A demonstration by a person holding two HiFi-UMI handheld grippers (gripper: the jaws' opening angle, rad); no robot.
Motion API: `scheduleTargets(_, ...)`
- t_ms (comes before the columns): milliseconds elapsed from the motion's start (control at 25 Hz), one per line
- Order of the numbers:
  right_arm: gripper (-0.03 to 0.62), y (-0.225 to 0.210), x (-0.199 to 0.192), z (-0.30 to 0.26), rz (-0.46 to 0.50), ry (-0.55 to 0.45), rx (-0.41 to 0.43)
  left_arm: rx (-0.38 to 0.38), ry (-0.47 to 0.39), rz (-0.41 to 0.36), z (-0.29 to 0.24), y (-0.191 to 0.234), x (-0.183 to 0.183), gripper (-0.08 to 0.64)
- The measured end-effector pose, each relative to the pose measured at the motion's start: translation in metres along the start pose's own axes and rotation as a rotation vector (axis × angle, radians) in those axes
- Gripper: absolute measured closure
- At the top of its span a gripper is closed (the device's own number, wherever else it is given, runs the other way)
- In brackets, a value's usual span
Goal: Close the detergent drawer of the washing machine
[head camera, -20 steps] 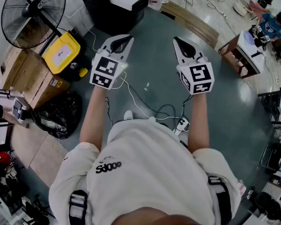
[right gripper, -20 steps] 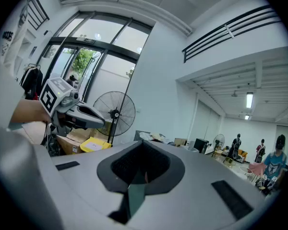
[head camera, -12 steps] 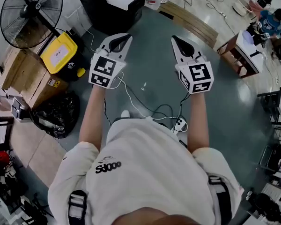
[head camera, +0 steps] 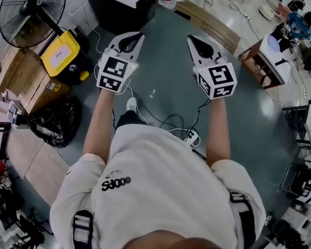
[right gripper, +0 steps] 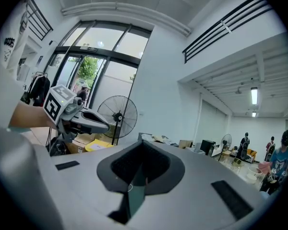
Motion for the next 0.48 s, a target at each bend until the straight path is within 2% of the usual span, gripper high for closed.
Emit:
scheduleTargets(240, 0.598, -0.012, -0.013, -0.043, -0.017, 0.012, 0.008, 0.042, -0.009, -0.026, -0.020, 0.043, -0.011, 0.543)
scheduleTargets(480, 0.598, -0.033, -0.027, -0.132, 0.020, 0.027, -0.024, 0.013, -0.041, -0.059, -0.068, 0.128, -0.041, 0.541)
Point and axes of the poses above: the fingertips, and each gripper's own axes: z backward along the fingers, y to its left, x out of its top, the point moved 7 cm from there along z, backward along the fingers, and after that the axes turned 12 degrees about -x, right-handed, at the moved point
